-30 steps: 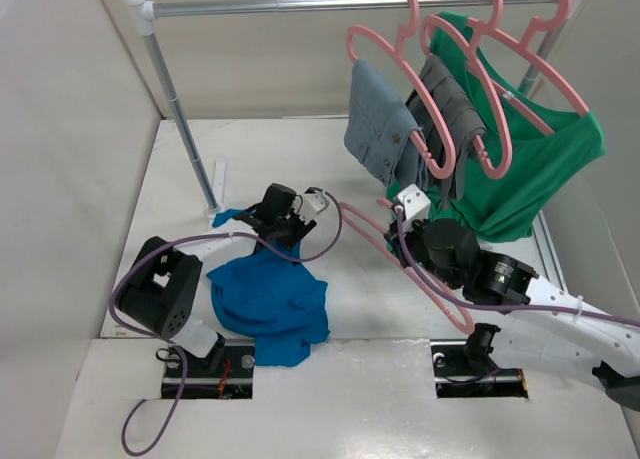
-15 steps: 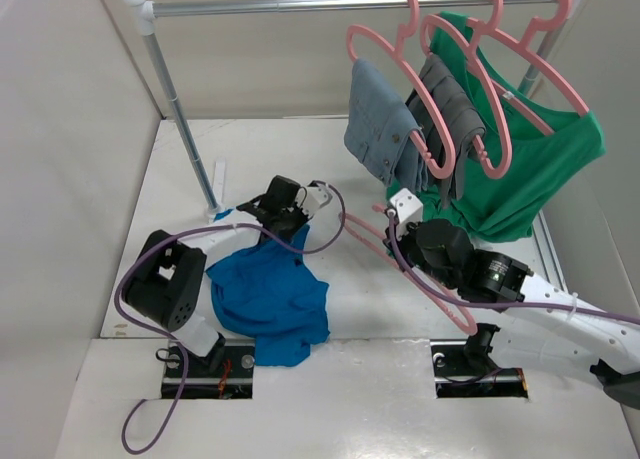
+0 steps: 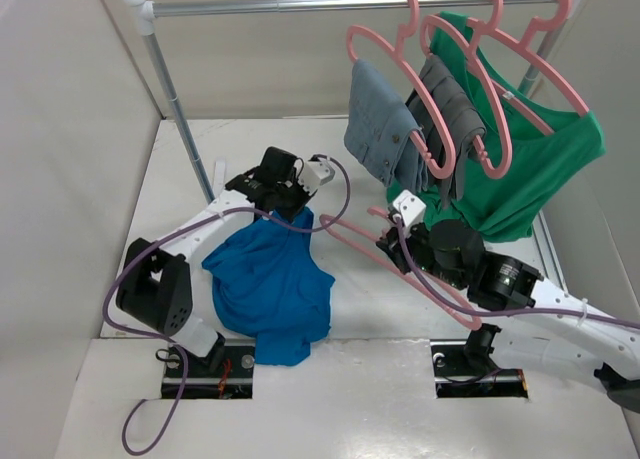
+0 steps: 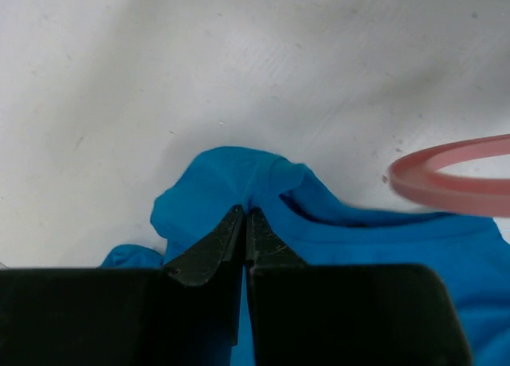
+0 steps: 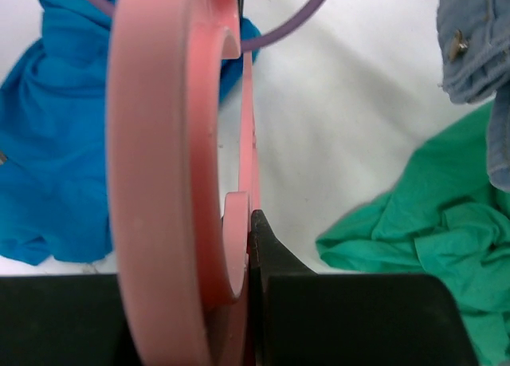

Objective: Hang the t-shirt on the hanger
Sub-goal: Place tshirt on hanger

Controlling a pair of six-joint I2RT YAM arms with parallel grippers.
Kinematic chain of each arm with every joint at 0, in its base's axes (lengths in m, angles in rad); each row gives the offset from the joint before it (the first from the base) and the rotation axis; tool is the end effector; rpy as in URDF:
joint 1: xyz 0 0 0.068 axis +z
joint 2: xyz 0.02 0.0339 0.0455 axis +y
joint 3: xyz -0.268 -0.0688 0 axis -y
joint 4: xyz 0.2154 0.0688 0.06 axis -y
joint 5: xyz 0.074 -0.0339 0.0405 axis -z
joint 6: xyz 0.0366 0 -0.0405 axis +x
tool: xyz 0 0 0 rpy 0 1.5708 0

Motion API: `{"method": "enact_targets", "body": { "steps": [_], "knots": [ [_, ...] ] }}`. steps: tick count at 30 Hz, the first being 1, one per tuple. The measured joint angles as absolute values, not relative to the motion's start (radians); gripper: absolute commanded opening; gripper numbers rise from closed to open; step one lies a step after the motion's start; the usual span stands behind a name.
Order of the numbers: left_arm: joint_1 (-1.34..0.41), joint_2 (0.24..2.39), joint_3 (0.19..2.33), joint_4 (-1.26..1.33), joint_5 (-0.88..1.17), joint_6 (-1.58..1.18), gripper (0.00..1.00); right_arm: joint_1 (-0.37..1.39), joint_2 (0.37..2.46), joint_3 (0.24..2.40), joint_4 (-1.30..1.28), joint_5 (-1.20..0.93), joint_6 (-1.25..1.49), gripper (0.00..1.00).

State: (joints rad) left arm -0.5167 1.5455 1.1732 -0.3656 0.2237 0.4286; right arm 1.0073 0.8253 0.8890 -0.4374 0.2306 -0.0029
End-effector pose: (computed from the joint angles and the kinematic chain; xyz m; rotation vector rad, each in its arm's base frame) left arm 0.2715 -0.1636 0.2852 1.1499 1.9977 -0.3032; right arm 0.0879 0.1235 0.3440 -0.8104 1.7845 0.4431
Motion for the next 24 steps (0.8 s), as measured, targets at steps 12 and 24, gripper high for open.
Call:
{"method": "enact_targets", "body": {
  "steps": [12,24],
  "knots": [
    [-0.517,1.528,1.176,-0.429,0.288,0.449,0.0,1.007,0.914,0.854,-0.291,0.148,0.027,0.0],
    [-0.517,1.501,1.176,-0.472,0.34,0.53,0.0,1.007,1.011,0.753,-0.185,0.138,0.103,0.0]
  ]
}}
